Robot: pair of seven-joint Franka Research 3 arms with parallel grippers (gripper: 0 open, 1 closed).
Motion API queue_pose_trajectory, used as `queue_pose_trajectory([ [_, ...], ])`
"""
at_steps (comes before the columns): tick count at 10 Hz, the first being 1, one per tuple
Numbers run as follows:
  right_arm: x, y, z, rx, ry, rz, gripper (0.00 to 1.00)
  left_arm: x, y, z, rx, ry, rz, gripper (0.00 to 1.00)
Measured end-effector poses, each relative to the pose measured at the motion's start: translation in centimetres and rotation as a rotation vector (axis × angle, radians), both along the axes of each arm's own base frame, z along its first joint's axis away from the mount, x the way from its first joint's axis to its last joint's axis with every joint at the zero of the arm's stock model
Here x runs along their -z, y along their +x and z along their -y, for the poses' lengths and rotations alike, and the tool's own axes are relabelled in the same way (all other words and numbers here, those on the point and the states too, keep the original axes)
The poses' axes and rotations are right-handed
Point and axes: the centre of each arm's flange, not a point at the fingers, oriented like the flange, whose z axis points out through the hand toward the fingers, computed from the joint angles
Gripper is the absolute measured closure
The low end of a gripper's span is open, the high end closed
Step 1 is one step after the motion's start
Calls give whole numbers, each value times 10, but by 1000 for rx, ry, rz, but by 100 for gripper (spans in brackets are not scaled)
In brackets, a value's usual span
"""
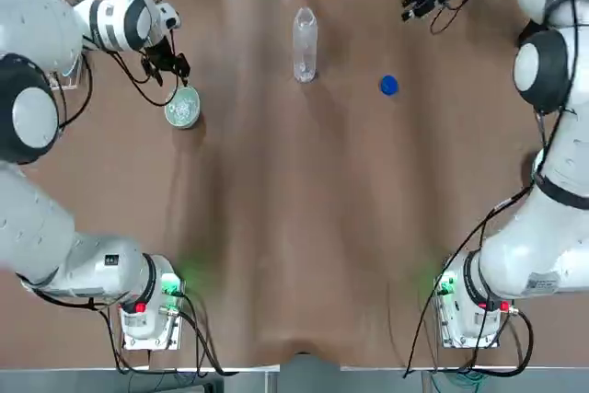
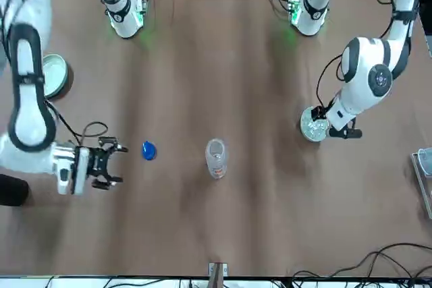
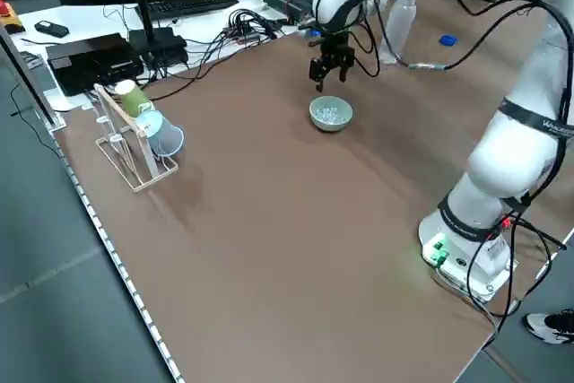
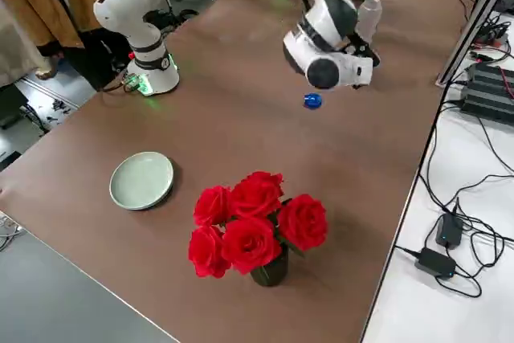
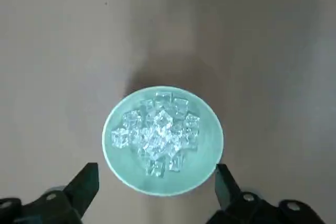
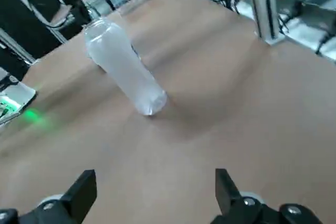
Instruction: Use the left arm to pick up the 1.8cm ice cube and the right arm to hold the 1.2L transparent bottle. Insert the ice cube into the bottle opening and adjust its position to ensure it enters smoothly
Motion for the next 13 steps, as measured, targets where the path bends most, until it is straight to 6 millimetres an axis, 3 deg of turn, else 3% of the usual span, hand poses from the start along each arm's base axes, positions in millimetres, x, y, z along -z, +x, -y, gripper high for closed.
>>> queue_pose_trajectory([
  [3, 41, -4, -57, -69, 165, 110, 0, 33, -4, 0, -2, -6, 14, 3],
  [7, 103, -16, -118, -102, 356, 300, 0, 71, -16, -1, -5, -12, 39, 4],
  [13, 171, -49, -209, -42, 515, 458, 0, 82, -18, 0, -5, -15, 46, 6],
])
